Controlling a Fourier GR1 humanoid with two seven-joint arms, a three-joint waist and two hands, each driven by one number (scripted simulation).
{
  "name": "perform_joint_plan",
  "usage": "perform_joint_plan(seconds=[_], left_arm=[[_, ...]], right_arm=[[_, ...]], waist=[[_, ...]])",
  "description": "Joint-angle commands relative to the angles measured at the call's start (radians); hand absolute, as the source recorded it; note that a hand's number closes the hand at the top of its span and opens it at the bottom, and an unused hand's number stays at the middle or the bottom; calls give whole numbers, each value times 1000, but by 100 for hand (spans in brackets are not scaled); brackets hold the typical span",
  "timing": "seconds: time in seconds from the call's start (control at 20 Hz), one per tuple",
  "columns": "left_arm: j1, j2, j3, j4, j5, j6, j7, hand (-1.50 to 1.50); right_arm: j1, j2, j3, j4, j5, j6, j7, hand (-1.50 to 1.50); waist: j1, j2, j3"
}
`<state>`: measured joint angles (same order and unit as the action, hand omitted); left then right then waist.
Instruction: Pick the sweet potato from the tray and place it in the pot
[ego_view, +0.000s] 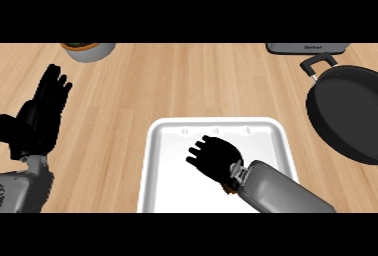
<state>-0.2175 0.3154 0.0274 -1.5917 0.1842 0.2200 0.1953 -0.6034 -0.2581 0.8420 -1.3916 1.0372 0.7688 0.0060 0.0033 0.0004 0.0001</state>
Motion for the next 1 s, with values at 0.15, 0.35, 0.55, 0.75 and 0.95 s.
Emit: perform_joint_plan(seconds=[0.15, 0.35, 0.55, 0.75, 0.95], left_arm=[[-6, -17, 32, -17, -12, -22, 28, 0], [28, 6, 34, -56, -10, -45, 42, 0], [58, -39, 28, -21, -32, -52, -38, 0], [60, -75, 2, -44, -76, -12, -11, 0], [46, -24, 65, -21, -25, -53, 1, 0]], right_arm=[[11, 18, -56, 103, 116, -67, -94, -150], [29, 15, 53, 68, 151, -51, -152, 150], [9, 12, 29, 132, 197, -120, -245, 150], [-62, 42, -38, 222, 223, -138, -318, 150], [213, -50, -89, -21, 158, -190, -215, 150]], waist=[[0, -1, 0], [3, -2, 0], [2, 0, 0], [4, 0, 0], [-33, -8, 0]])
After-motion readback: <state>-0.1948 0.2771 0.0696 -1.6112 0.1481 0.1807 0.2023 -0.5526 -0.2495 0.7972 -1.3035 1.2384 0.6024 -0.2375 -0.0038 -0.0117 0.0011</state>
